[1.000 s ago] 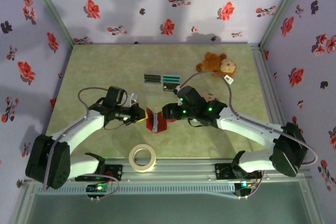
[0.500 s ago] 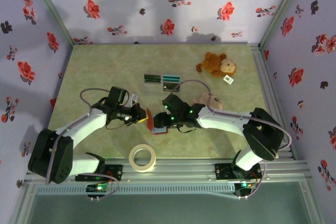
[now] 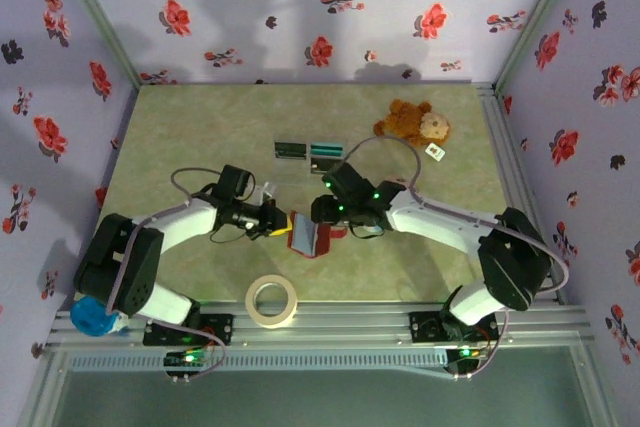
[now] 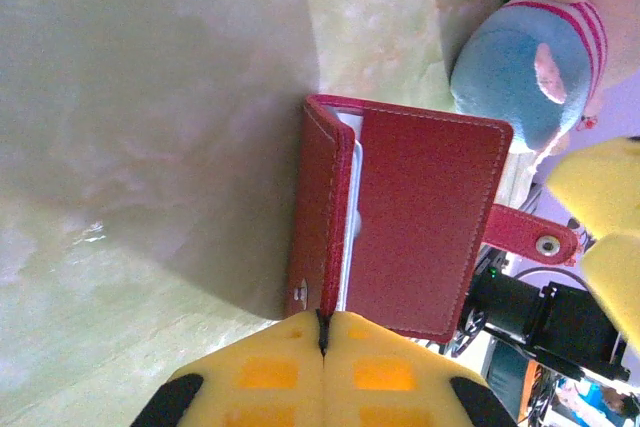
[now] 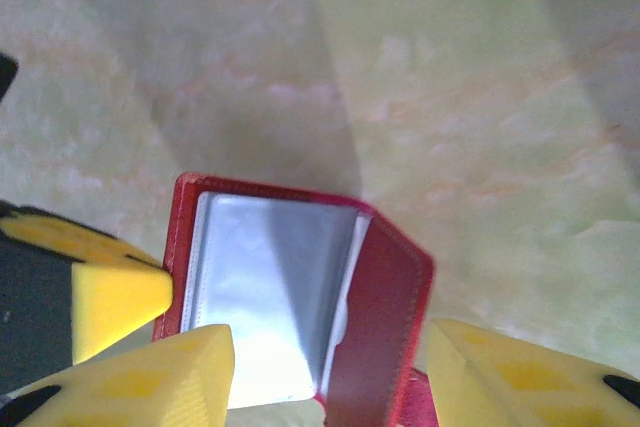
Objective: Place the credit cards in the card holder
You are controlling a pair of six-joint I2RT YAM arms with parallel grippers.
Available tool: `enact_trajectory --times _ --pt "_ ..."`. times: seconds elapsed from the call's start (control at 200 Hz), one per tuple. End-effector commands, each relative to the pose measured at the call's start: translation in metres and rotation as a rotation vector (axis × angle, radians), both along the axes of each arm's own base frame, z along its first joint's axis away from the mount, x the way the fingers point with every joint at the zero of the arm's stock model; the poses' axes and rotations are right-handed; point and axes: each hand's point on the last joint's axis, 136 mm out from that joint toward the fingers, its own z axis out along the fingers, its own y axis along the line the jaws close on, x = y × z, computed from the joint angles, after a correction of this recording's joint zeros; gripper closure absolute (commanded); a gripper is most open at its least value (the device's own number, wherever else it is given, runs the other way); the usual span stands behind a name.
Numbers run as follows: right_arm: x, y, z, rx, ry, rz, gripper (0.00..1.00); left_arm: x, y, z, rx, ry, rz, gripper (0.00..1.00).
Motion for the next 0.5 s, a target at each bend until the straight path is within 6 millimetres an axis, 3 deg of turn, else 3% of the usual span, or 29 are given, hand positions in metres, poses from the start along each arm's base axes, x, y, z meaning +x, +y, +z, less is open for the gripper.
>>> enact_trajectory --times 0.0,0.105,0.255,0.375,0.495 --pt "0.007 0.002 0.021 0.020 -0.036 0.014 0.45 0.002 -0.003 0.010 0.000 -0.024 -0.017 1.00" --pt "-0.002 0.022 0.021 0.081 -0.034 0.067 0.44 0.000 -0.003 0.017 -0.001 -0.020 -0.006 1.00" --pt "-0.009 0.033 0.014 0.126 -0.012 0.090 0.44 -0.001 0.006 0.025 0.107 -0.057 0.034 1.00" --pt "-0.004 0.021 0.007 0.048 -0.032 0.078 0.43 -0.001 0.013 0.027 0.143 -0.062 0.070 1.00" --pt "0.003 0.014 0.018 0.026 -0.077 0.093 0.41 -0.007 0.011 0.030 0.138 -0.058 0.062 1.00"
